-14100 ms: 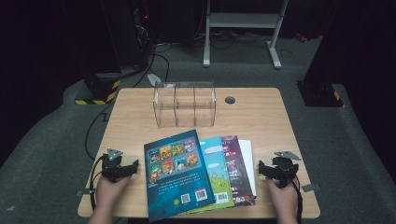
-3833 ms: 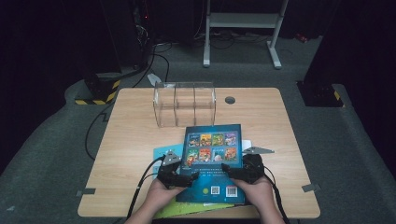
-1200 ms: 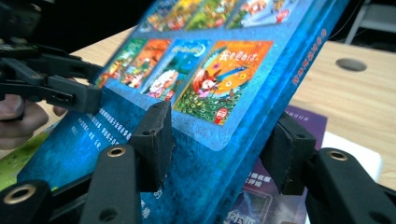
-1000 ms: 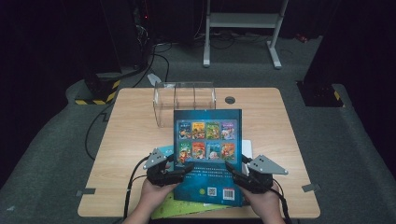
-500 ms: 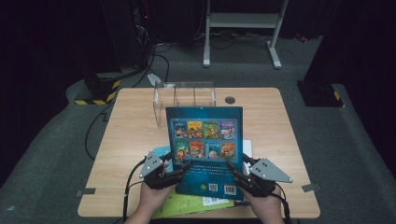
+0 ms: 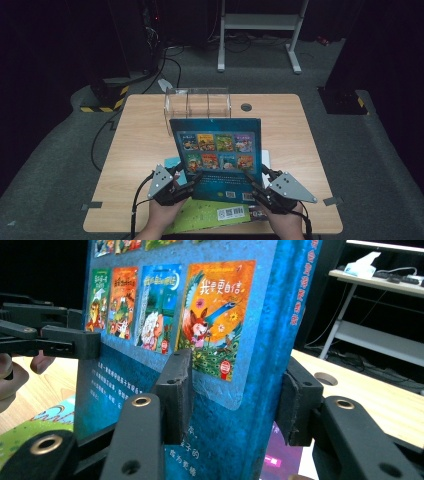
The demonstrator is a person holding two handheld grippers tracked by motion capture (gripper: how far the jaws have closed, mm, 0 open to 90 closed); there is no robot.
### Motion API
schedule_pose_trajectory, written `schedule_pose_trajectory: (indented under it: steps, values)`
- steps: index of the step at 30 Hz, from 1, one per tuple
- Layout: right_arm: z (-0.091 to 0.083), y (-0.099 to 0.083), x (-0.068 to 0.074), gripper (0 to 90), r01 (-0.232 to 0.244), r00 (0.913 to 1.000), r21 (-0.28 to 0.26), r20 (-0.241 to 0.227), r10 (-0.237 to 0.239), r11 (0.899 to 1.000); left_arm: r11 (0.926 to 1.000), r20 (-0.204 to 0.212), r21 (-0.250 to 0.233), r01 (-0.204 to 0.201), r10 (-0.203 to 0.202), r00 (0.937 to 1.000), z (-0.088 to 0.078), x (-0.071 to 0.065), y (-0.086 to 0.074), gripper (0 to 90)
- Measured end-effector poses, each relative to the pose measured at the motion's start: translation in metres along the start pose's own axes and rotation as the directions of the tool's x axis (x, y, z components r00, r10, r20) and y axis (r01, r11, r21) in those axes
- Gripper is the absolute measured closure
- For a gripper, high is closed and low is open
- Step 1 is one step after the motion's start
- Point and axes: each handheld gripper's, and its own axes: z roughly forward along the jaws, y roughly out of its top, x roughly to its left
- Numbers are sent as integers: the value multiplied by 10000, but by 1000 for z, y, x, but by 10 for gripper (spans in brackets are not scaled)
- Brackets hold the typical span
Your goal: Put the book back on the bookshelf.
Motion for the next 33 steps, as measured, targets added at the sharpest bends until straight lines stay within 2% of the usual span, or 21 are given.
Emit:
schedule_pose_trajectory:
  steps: [4,5,7,20,24,29,33]
  values:
    - [-2,1,1,560,52,9999,-136,91,-51,9999,9999,-118,-137,-102,100,9999,-1,-3,1,401]
    - [-3,2,1,563,79,9999,-204,143,-76,9998,9994,-202,-177,-298,294,9994,-3,-3,2,408]
    - [-4,2,1,565,161,9997,-252,188,-156,9996,9988,-265,-219,-433,427,9987,-3,-5,2,416]
    - [-4,2,1,561,255,9992,-399,333,-242,9989,9974,-455,-258,-672,660,9968,-2,-7,4,424]
    - [0,1,-3,555,26,9988,-516,484,-1,9987,9958,-397,-193,-894,886,9953,7,-3,11,424]
    - [5,4,-12,550,-81,9975,-629,702,125,9980,9967,-233,-132,-801,798,9965,19,2,17,423]
    - [12,5,-19,540,-231,9953,-821,916,306,9964,9971,-189,-56,-760,759,9969,35,8,23,422]
